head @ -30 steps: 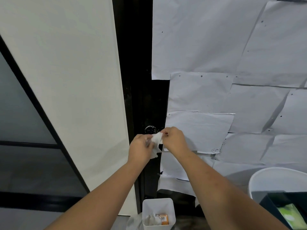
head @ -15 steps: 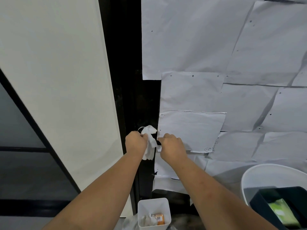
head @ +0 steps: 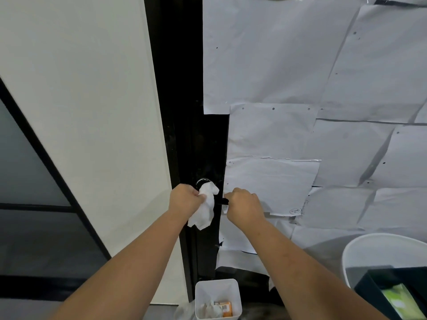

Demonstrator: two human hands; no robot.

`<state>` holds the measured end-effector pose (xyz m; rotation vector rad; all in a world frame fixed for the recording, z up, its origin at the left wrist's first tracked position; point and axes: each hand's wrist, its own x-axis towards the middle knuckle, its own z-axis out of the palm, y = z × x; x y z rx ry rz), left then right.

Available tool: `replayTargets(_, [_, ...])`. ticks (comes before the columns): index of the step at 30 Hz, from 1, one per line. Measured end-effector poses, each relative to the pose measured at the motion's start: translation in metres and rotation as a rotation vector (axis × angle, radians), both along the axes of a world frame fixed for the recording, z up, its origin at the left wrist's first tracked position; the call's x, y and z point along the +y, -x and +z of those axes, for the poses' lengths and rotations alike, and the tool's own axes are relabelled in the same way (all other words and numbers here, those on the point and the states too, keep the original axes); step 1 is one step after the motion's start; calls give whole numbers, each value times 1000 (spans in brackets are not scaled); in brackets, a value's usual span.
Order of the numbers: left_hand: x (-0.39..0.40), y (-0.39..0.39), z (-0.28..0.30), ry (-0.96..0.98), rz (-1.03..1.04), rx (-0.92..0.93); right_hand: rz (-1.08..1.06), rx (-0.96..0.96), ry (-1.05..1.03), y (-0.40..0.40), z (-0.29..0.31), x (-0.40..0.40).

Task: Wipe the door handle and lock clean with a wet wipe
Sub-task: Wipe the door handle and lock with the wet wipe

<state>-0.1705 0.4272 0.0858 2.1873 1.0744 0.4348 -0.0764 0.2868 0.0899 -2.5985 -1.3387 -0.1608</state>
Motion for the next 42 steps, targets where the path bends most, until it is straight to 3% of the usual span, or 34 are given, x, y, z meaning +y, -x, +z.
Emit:
replayTargets(3, [2, 12, 2, -18, -30, -21, -51, 97, -162, -1, 0, 9])
replayTargets(7, [-6, 17, 0, -15, -63, -154, 43, 187, -428, 12, -1, 23])
replayTargets(10, [-10, 21, 3, 39, -79, -259, 51, 272, -396, 16, 1, 30])
replayTargets(21, [-13, 12, 7, -8, 202, -453, -36, 23, -183, 6, -15, 19])
replayTargets(27, [-23, -16, -13, -68, 127, -218, -30, -15, -158, 4, -18, 17])
replayTargets(35, [-9, -28, -8, 49, 214, -248, -12, 8, -155, 1, -14, 17])
replayTargets(42, [-9, -5, -12, 41, 100, -191, -11, 17, -128, 0, -11, 18])
